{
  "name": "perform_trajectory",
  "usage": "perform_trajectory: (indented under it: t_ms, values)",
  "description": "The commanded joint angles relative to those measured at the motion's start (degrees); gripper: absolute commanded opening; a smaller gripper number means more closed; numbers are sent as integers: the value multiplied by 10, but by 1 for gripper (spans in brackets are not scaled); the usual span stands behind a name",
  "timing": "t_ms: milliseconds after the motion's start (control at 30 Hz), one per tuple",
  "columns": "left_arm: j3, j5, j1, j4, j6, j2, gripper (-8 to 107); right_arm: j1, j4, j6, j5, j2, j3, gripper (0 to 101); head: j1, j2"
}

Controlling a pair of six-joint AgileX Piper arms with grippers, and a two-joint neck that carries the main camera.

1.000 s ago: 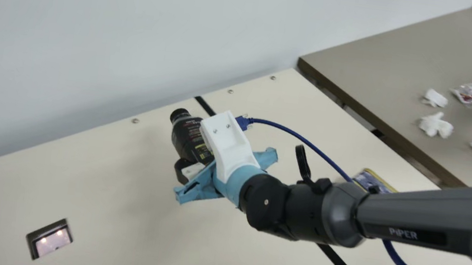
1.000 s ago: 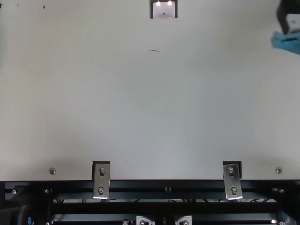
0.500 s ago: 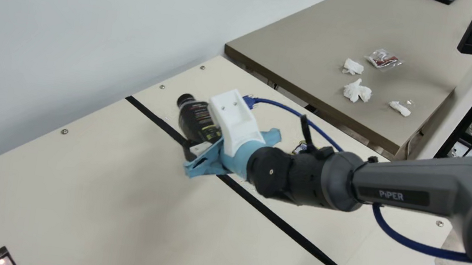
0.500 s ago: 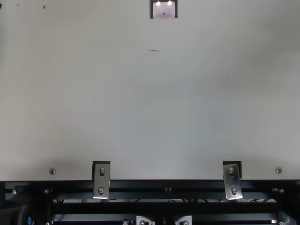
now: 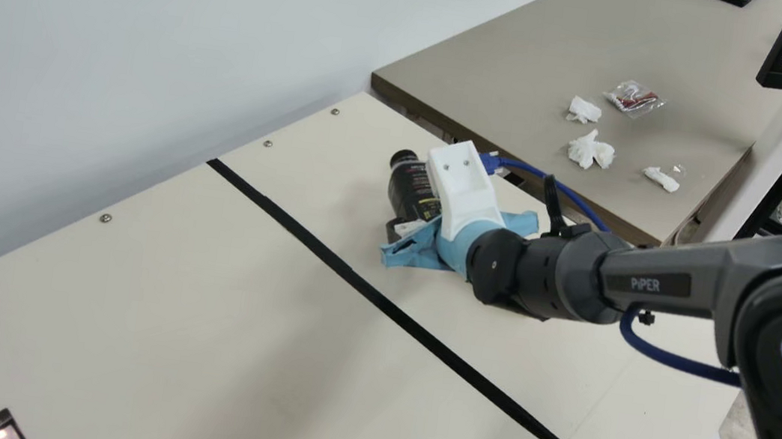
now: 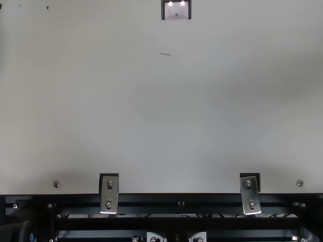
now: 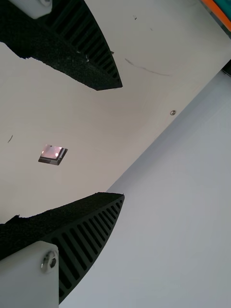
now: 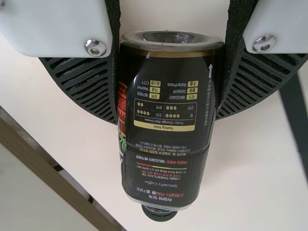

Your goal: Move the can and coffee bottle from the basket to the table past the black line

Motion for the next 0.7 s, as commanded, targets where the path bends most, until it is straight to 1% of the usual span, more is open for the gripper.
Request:
perform_trajectory:
  t_ms: [0,133,367,667]
  values:
    - [0,0,0,0,0,0,90,-13,-17,5,-6,6,-2,0,-18,-16]
    - [0,0,0,0,0,0,90,-27,-43,14,-17,17,-2,0,-18,-16]
    - [0,0,0,0,0,0,90,-31,-78,31,-37,34,4,0,-18,-16]
    - [0,0,0,0,0,0,90,-23,-107,51,-55,48,12,0,-18,-16]
